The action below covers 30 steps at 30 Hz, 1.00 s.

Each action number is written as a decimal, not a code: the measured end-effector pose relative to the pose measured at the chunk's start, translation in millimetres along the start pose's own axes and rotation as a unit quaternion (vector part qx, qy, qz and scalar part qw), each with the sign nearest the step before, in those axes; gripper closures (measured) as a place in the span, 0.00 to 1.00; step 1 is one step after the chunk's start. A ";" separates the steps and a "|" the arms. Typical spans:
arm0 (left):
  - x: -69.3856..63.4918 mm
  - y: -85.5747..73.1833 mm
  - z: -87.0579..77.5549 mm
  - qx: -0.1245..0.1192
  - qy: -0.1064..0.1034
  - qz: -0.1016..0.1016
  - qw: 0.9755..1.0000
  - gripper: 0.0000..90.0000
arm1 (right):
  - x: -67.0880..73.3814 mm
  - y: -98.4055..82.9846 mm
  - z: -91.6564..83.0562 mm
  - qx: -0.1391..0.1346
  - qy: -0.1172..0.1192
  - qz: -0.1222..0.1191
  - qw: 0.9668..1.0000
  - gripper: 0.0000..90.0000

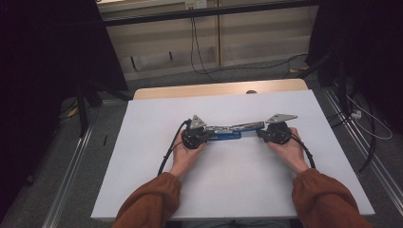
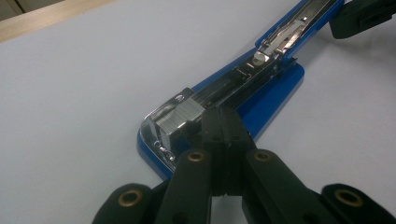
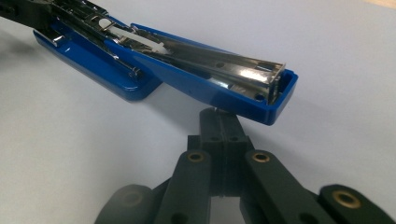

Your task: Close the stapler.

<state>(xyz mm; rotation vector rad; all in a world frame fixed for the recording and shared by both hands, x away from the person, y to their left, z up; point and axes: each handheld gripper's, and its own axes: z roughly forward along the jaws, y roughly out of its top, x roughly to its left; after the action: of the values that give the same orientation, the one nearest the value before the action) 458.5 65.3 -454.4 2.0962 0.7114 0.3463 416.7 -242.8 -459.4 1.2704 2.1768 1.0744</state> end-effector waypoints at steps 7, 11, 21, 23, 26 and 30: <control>0.4 0.0 -0.3 0.002 -0.001 0.002 1.000 1.00 | 0.1 0.5 -0.8 -0.010 -0.002 0.006 1.000 1.00; 0.3 0.0 -0.3 0.002 -0.001 0.002 1.000 1.00 | 0.9 2.0 -2.3 -0.018 -0.001 0.006 1.000 1.00; 0.1 -1.0 -0.1 -0.002 0.000 0.003 1.000 1.00 | 3.4 7.1 -7.7 -0.060 0.003 -0.008 0.998 1.00; 0.1 -1.4 0.3 -0.004 -0.002 -0.001 1.000 1.00 | 4.1 7.2 -8.0 -0.063 0.008 -0.007 0.998 1.00; -0.3 -1.3 0.2 -0.005 -0.002 -0.005 1.000 1.00 | 5.6 7.1 -7.8 -0.068 0.013 -0.009 0.998 1.00; -0.6 -1.3 -1.9 0.000 0.001 0.001 1.000 1.00 | 6.7 7.3 -7.9 -0.071 0.015 -0.011 0.997 1.00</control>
<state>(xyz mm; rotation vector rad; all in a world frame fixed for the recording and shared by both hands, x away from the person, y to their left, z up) 456.6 66.8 -454.3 2.0964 0.7093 0.3495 412.1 -238.2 -448.5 1.1708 2.0904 1.2240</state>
